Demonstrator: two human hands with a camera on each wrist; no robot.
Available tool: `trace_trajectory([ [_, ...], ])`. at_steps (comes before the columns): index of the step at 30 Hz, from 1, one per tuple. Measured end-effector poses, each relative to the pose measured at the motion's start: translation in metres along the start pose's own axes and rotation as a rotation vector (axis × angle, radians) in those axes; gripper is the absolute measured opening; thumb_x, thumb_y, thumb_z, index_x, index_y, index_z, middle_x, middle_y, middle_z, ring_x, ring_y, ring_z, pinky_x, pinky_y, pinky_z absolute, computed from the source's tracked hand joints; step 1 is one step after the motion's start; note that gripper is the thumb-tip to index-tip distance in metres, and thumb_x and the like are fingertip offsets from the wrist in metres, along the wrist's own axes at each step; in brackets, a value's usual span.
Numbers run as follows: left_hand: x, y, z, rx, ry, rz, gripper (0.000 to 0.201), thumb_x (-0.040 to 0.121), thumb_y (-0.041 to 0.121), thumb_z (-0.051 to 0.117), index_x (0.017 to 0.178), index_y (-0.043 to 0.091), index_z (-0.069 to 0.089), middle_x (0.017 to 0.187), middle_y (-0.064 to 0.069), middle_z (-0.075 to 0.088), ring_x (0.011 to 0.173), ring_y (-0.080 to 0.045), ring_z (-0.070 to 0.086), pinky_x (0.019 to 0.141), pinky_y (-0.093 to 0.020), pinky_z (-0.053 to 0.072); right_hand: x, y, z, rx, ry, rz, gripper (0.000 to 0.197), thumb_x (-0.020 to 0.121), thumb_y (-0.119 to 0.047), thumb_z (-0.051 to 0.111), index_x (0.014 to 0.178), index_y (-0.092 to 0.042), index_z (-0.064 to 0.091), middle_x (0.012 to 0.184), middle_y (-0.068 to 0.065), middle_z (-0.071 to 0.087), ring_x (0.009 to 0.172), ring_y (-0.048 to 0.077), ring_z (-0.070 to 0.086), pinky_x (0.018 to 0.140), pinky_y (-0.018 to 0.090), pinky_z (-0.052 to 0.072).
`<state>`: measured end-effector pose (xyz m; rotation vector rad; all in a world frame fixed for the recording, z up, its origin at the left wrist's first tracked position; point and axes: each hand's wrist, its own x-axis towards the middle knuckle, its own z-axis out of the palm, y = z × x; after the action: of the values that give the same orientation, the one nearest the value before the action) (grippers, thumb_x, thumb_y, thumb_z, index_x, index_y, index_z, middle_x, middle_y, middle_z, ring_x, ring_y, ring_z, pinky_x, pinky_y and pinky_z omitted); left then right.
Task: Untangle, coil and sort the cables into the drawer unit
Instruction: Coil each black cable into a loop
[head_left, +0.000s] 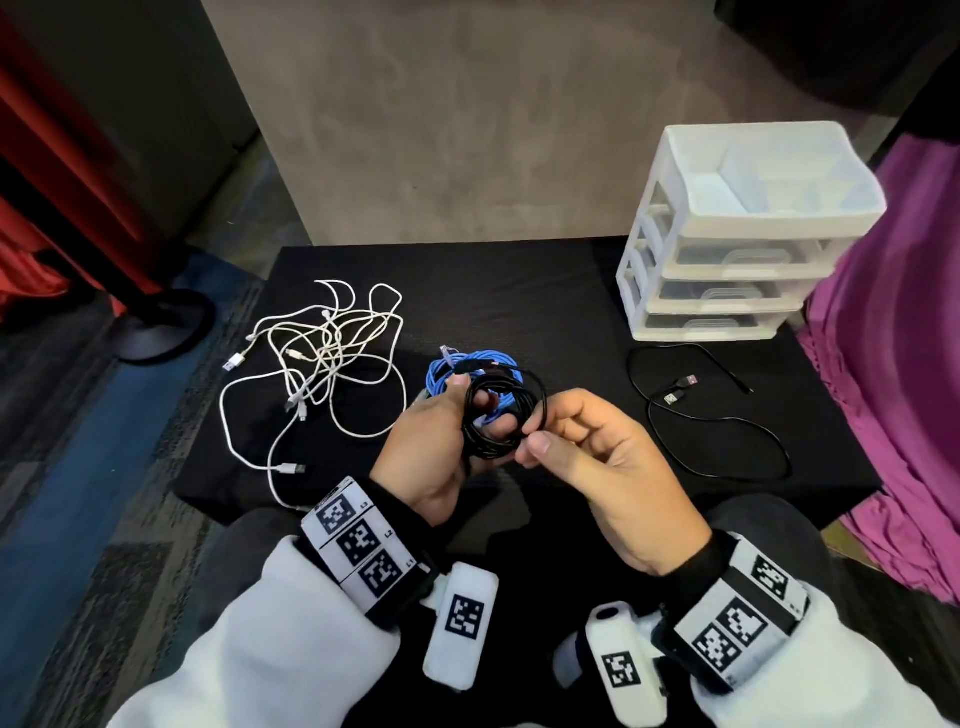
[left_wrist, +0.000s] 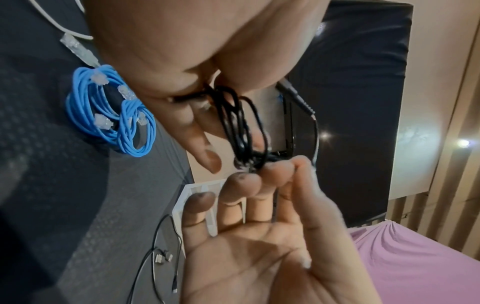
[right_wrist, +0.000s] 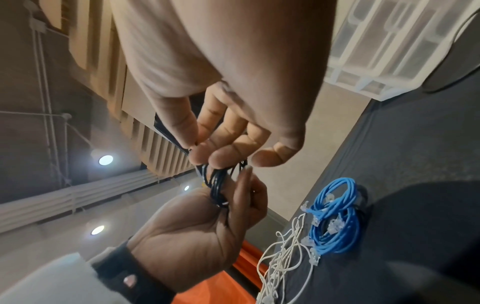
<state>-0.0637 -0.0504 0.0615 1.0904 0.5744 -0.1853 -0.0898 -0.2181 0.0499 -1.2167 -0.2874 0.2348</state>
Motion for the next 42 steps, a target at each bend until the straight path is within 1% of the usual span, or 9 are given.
trace_trajectory([
  [4, 0.001, 0.003, -0.001, 0.002, 0.01, 0.002, 0.015, 0.107, 0.02, 0.047, 0.105, 0.011, 0.058, 0.079, -0.002, 0.064, 0.043, -0.009, 0.046, 0.071, -0.038, 0.054, 0.002, 0.0, -0.001, -0.202, 0.008, 0.004, 0.008, 0.094, -0.005, 0.072, 0.101, -0.002, 0.07, 0.088, 0.003, 0.07, 0.081, 0.012, 0.062, 0.08, 0.023, 0.05],
  [9, -0.014, 0.005, 0.006, 0.325, -0.02, 0.163, 0.043, 0.108, 0.032, 0.043, 0.074, 0.02, 0.064, 0.053, 0.008, 0.056, 0.038, -0.005, 0.041, 0.048, -0.021, 0.038, 0.009, 0.003, -0.001, -0.598, 0.034, -0.125, 0.013, 0.084, -0.023, 0.08, 0.094, -0.029, 0.075, 0.129, -0.003, 0.052, 0.121, 0.014, 0.056, 0.091, 0.029, 0.049],
  [11, -0.018, 0.001, 0.009, 0.523, -0.082, 0.26, 0.053, 0.108, 0.039, 0.045, 0.06, 0.021, 0.06, 0.05, 0.013, 0.051, 0.044, -0.004, 0.045, 0.05, -0.021, 0.038, 0.015, 0.002, 0.001, -0.652, 0.009, -0.158, 0.015, 0.081, -0.018, 0.08, 0.093, -0.026, 0.074, 0.128, -0.001, 0.055, 0.117, 0.015, 0.06, 0.094, 0.029, 0.051],
  [15, -0.016, -0.004, 0.007, 0.551, -0.169, 0.244, 0.036, 0.107, 0.036, 0.047, 0.082, 0.019, 0.066, 0.064, 0.0, 0.061, 0.059, -0.014, 0.057, 0.063, -0.027, 0.048, 0.023, 0.004, -0.006, -0.652, 0.094, -0.215, 0.015, 0.085, -0.003, 0.077, 0.089, -0.017, 0.071, 0.103, -0.002, 0.066, 0.1, 0.018, 0.068, 0.093, 0.043, 0.054],
  [23, -0.007, -0.01, -0.011, 0.515, -0.171, 0.341, 0.01, 0.096, 0.025, 0.066, 0.102, 0.026, 0.074, 0.097, -0.003, 0.075, 0.089, -0.019, 0.067, 0.096, -0.053, 0.055, 0.02, 0.013, -0.013, -0.524, 0.245, -0.188, 0.016, 0.09, -0.008, 0.077, 0.09, -0.024, 0.074, 0.097, -0.005, 0.066, 0.085, 0.027, 0.069, 0.08, 0.06, 0.058],
  [27, -0.009, -0.01, -0.01, 0.528, -0.116, 0.379, 0.012, 0.096, 0.018, 0.07, 0.104, 0.02, 0.079, 0.098, -0.001, 0.078, 0.09, -0.016, 0.07, 0.095, -0.049, 0.056, 0.021, 0.01, -0.009, -0.634, 0.242, -0.267, 0.014, 0.089, -0.007, 0.077, 0.091, -0.021, 0.074, 0.098, -0.008, 0.066, 0.096, 0.02, 0.069, 0.087, 0.049, 0.058],
  [33, -0.013, -0.012, -0.015, 0.261, -0.217, 0.132, 0.031, 0.089, 0.02, 0.073, 0.115, 0.003, 0.071, 0.114, -0.027, 0.071, 0.102, -0.032, 0.071, 0.095, -0.051, 0.055, 0.02, 0.005, -0.008, -0.817, 0.223, -0.321, 0.013, 0.087, -0.003, 0.079, 0.092, -0.014, 0.076, 0.1, -0.006, 0.068, 0.098, 0.01, 0.067, 0.089, 0.018, 0.05],
  [37, -0.012, -0.012, -0.02, 0.152, -0.328, 0.035, 0.04, 0.085, 0.012, 0.073, 0.122, -0.001, 0.065, 0.105, -0.023, 0.071, 0.093, -0.023, 0.072, 0.078, -0.03, 0.06, 0.018, 0.007, -0.009, -0.782, 0.217, -0.298, 0.015, 0.087, -0.002, 0.079, 0.091, -0.016, 0.075, 0.099, -0.006, 0.068, 0.098, 0.011, 0.068, 0.089, 0.019, 0.05],
  [42, -0.016, -0.008, -0.019, -0.071, -0.404, -0.065, 0.048, 0.09, 0.003, 0.065, 0.133, -0.012, 0.051, 0.104, -0.019, 0.069, 0.089, -0.021, 0.073, 0.083, -0.034, 0.062, 0.018, 0.005, -0.009, -0.658, 0.185, -0.276, 0.017, 0.089, -0.001, 0.077, 0.092, -0.017, 0.074, 0.099, -0.007, 0.068, 0.1, 0.019, 0.069, 0.092, 0.031, 0.053],
])
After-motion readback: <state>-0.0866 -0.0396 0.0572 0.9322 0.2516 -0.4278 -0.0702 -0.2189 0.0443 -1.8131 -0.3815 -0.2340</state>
